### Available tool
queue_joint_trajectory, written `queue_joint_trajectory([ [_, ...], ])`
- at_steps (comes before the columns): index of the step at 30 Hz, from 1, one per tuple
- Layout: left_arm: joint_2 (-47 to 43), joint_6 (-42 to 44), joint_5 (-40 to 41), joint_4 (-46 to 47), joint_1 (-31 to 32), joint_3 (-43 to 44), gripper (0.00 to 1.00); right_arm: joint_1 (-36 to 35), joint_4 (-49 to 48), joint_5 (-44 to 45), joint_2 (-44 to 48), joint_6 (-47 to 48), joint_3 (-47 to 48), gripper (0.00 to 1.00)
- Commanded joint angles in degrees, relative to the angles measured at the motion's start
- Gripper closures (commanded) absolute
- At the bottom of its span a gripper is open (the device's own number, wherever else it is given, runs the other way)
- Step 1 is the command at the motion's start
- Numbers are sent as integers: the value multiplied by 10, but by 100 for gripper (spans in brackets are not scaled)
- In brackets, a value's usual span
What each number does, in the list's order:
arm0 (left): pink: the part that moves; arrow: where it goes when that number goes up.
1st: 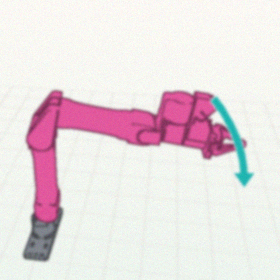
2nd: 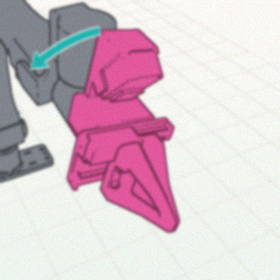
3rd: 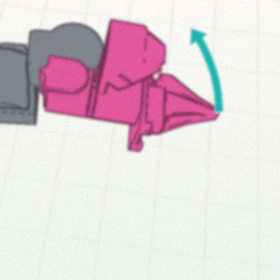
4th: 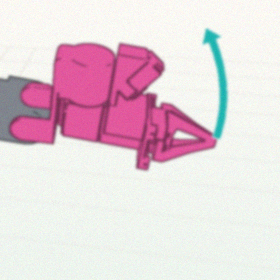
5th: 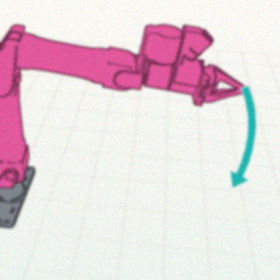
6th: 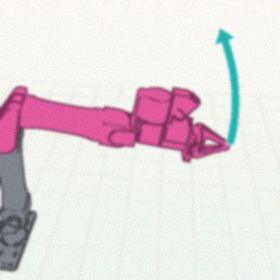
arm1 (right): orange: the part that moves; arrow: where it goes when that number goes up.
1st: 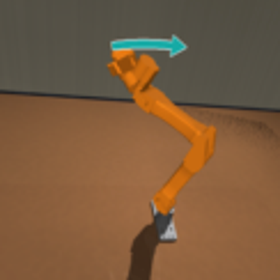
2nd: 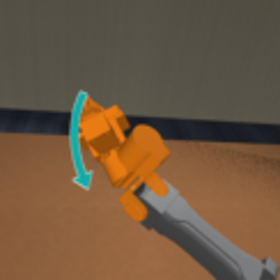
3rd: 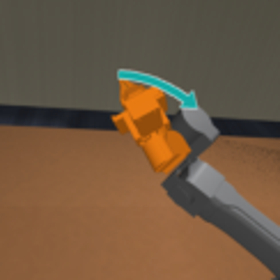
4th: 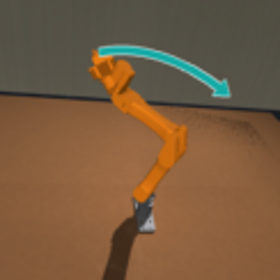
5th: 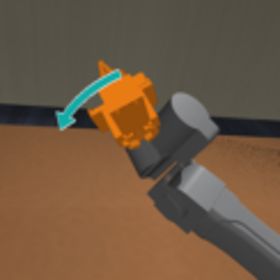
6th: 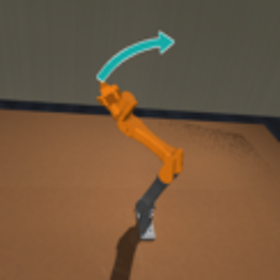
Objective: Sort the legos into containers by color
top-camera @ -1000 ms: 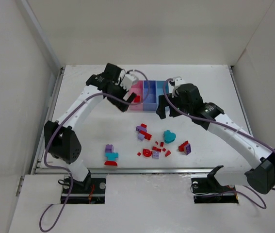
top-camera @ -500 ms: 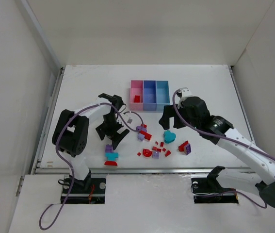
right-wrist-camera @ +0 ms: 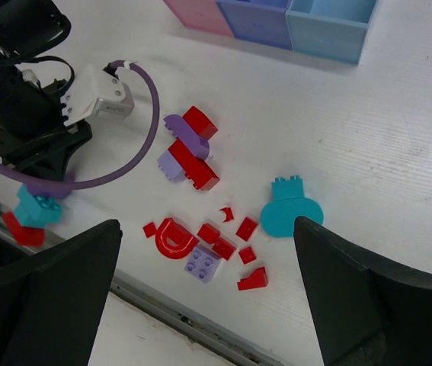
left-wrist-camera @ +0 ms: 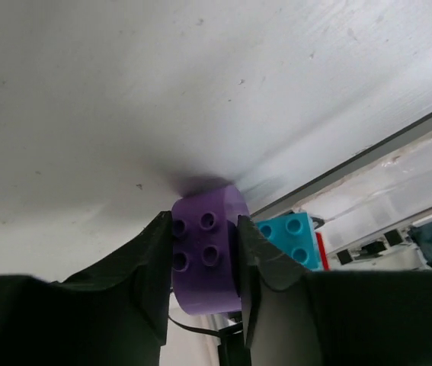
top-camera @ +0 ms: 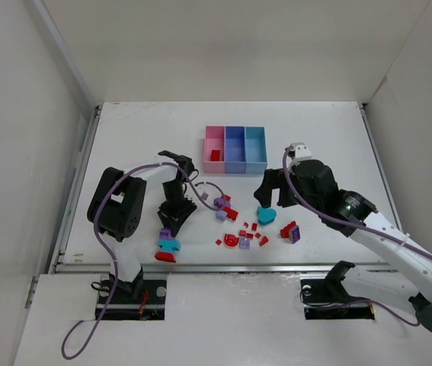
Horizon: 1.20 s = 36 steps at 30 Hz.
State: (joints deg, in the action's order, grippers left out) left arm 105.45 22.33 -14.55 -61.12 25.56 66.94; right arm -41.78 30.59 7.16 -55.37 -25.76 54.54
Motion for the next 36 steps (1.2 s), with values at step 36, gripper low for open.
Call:
queue_joint_trajectory([
  [36,103,-112,-16,-8,-50,608,100,-56,-318,-58,-359,85,230,0],
])
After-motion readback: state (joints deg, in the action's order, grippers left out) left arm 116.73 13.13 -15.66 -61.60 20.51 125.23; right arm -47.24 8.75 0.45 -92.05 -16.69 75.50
